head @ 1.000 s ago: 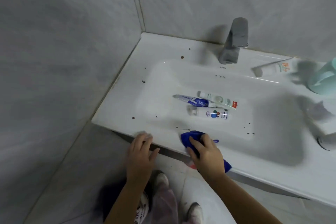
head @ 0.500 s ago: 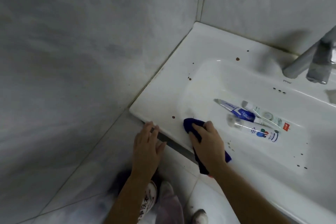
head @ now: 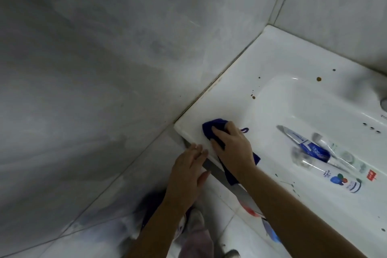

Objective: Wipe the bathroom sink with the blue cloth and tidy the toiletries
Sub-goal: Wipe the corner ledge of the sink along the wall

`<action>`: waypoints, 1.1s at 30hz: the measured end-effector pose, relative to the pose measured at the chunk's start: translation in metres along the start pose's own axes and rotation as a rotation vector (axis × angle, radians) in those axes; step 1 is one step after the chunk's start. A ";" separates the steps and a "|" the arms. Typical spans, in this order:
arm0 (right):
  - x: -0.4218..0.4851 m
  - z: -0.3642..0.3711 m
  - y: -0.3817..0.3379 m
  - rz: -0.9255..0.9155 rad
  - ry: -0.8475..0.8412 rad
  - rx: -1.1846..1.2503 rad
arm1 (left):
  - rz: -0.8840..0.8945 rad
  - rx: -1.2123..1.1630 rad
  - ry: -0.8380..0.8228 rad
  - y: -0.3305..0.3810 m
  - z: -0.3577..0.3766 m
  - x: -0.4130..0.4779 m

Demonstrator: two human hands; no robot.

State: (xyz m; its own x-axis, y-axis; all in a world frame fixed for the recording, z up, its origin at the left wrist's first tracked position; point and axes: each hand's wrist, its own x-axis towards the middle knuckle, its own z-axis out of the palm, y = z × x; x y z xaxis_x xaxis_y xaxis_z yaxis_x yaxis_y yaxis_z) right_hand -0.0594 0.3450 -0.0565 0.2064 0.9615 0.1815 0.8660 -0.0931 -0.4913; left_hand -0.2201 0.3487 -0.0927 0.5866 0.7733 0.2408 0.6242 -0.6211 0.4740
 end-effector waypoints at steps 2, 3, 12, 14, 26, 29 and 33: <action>-0.019 -0.006 0.008 -0.071 -0.044 -0.012 | 0.000 -0.013 -0.007 -0.001 -0.002 0.001; -0.038 -0.015 0.015 -0.079 -0.057 -0.019 | 0.004 -0.023 -0.007 -0.002 -0.002 0.002; 0.005 0.003 -0.005 0.037 -0.032 0.006 | 0.011 0.043 -0.041 0.000 -0.006 0.003; -0.033 -0.014 0.010 0.008 -0.095 -0.015 | -0.020 0.019 -0.055 0.004 -0.009 0.003; -0.027 -0.006 0.000 -0.089 -0.098 0.003 | -0.095 0.056 0.018 0.006 -0.024 -0.007; -0.027 -0.009 0.004 -0.187 -0.072 -0.006 | -0.111 0.092 0.096 -0.001 -0.039 -0.020; 0.049 0.032 -0.040 -0.253 -0.123 0.014 | -0.149 0.138 0.125 -0.015 -0.052 -0.027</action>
State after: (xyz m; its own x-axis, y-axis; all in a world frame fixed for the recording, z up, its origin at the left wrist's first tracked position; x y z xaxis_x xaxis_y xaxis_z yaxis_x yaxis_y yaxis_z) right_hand -0.0989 0.4036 -0.0549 -0.0729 0.9780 0.1953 0.8762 0.1563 -0.4558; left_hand -0.2718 0.3435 -0.0625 0.4199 0.8621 0.2836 0.7688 -0.5039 0.3938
